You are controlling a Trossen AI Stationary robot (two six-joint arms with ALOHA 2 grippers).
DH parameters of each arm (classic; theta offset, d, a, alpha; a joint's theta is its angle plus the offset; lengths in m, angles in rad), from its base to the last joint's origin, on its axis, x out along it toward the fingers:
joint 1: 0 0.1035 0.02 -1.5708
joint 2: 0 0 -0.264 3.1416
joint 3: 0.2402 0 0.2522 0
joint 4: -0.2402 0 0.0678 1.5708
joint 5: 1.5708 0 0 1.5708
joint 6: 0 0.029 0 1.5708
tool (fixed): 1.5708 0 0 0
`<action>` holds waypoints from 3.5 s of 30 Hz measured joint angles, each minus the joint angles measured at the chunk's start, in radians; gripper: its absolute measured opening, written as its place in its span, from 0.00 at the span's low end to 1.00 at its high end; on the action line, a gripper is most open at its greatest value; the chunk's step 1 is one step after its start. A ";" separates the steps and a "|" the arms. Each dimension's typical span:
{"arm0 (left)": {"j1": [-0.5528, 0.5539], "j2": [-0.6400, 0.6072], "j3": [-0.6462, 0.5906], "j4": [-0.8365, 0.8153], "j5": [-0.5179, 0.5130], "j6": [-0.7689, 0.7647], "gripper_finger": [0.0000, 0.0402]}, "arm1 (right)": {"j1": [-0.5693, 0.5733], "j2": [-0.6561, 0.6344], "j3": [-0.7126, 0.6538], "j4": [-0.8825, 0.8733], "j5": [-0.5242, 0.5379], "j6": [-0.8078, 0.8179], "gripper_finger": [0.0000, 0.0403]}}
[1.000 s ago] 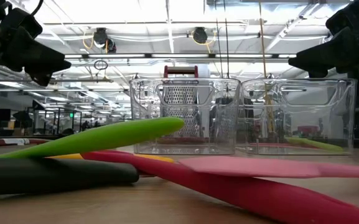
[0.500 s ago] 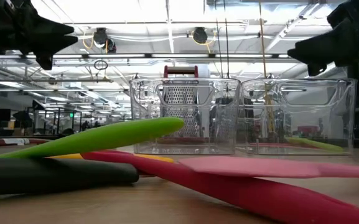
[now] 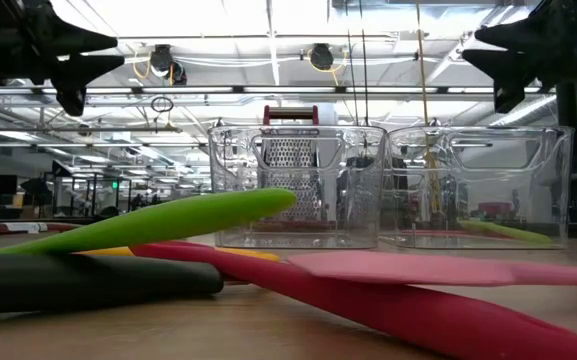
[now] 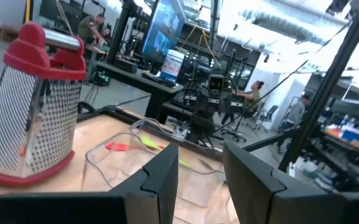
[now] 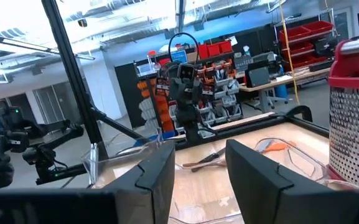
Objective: Pick & Place Kitchen Items
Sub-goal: Put the brown serving spoon into the right transparent bin
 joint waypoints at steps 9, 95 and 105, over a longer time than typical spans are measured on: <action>0.000 0.000 0.001 0.000 -0.023 0.002 0.32 | 0.000 0.000 0.000 -0.001 0.000 0.000 0.33; 0.028 0.842 0.468 -0.336 0.243 -0.019 0.32 | -0.002 0.000 0.000 -0.005 0.079 -0.169 0.33; 0.028 0.842 0.468 -0.345 0.043 -0.078 0.32 | -0.002 0.000 0.000 -0.005 0.079 -0.169 0.33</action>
